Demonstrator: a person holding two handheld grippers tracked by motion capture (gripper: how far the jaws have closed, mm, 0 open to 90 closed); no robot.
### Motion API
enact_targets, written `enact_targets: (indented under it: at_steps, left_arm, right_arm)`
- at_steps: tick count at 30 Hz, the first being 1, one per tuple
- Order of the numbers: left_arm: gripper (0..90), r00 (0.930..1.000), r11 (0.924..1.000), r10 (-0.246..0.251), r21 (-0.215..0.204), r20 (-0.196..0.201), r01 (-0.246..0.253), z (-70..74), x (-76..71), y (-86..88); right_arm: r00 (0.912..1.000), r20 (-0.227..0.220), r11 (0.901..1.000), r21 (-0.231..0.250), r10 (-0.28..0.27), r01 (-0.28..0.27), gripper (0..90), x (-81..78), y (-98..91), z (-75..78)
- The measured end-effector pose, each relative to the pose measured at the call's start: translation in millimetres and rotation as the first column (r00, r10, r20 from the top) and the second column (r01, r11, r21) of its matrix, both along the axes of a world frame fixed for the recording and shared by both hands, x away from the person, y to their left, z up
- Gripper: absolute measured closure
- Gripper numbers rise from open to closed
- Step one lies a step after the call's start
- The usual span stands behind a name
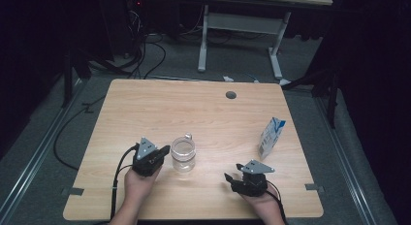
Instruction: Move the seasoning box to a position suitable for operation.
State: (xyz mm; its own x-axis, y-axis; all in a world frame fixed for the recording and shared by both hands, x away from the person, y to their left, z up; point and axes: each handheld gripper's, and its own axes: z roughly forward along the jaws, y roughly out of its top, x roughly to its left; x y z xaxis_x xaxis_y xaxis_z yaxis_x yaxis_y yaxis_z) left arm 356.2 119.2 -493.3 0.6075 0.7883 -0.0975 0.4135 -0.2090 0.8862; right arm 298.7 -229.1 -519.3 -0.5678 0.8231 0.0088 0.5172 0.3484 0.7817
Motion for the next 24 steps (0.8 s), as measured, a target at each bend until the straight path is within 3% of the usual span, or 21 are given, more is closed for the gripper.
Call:
enact_targets:
  at_steps: [11, 24]
  left_arm:
    - [90.0, 0.9993, 0.9999, -0.008, 0.011, 0.037, 0.008, 2.2, -5.6, -1.6]
    - [90.0, 0.9981, 0.9991, -0.041, 0.017, 0.045, 0.04, 4.9, -18.0, -4.5]
  right_arm:
    - [1.0, 0.001, 1.0, -0.002, 0.009, -0.009, 39.4, 0.4, 1.1, -1.3]
    - [0.9998, 0.003, 0.9998, 0.0, 0.019, -0.019, 39.3, 0.0, 2.0, 0.6]
